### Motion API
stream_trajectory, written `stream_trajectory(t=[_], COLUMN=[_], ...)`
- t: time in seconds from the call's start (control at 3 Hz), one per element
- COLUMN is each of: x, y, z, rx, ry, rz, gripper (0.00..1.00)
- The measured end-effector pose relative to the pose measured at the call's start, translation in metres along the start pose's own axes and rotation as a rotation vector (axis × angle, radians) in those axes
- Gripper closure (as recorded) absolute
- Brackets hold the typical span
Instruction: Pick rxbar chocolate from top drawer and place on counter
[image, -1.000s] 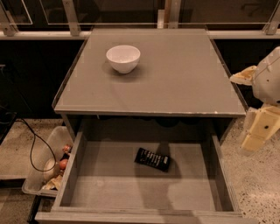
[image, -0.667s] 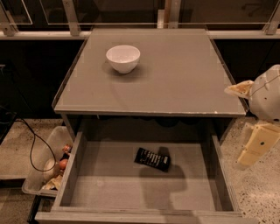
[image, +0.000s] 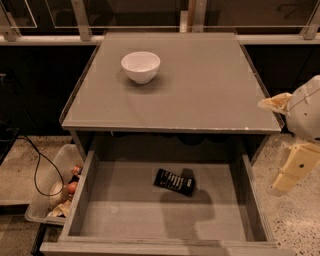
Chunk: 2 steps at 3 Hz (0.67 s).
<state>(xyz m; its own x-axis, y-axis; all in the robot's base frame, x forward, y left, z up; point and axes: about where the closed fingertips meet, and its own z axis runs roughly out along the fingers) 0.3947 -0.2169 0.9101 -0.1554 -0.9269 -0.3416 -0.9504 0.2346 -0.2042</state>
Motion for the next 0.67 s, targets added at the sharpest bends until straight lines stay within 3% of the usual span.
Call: stream_trajectory(t=[0.33,0.67], x=[0.002,0.009], y=[0.003,0.012], z=[-0.001,0.021], rx=[0.000,-0.032], ry=[0.000,-0.037], rz=[0.000,0.019], gripper=[0.00,0.00])
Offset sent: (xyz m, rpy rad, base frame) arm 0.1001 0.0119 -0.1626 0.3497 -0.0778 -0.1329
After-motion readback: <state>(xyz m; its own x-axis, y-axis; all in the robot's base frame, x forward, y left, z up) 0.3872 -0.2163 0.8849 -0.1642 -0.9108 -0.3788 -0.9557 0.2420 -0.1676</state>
